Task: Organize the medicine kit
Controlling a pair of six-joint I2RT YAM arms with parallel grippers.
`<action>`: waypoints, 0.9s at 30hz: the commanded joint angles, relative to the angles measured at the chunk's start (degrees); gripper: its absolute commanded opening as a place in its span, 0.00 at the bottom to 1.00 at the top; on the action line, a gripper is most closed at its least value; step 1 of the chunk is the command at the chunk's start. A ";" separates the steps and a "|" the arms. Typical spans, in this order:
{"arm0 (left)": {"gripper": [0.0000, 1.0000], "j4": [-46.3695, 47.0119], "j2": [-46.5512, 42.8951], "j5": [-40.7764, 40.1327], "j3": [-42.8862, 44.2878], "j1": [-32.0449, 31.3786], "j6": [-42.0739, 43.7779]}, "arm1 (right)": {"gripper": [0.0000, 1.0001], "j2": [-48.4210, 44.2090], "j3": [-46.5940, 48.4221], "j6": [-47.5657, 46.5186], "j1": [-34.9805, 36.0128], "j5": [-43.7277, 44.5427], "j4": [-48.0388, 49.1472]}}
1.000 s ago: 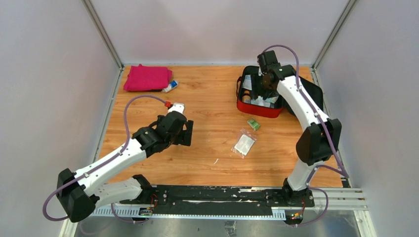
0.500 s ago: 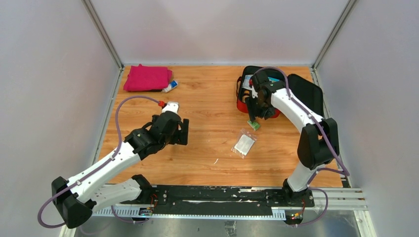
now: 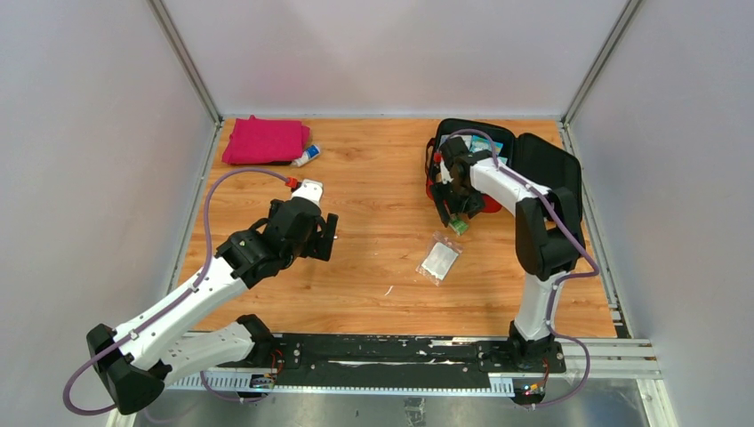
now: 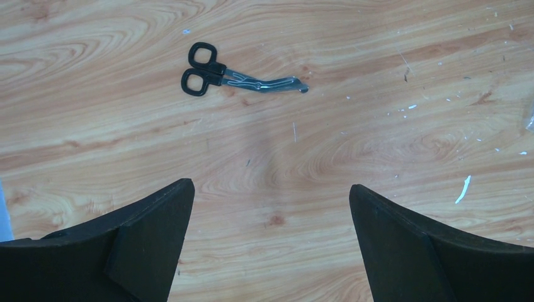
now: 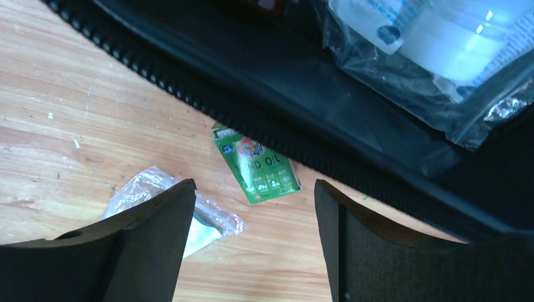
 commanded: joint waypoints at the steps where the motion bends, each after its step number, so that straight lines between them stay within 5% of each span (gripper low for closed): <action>1: 1.00 -0.79 -0.22 -1.40 0.86 0.38 1.09 | 0.73 2.28 1.26 -3.75 0.37 -0.50 0.74; 27: 1.00 0.03 0.55 -1.01 0.46 0.38 1.09 | 0.48 2.77 -3.63 -3.29 0.37 -6.06 5.49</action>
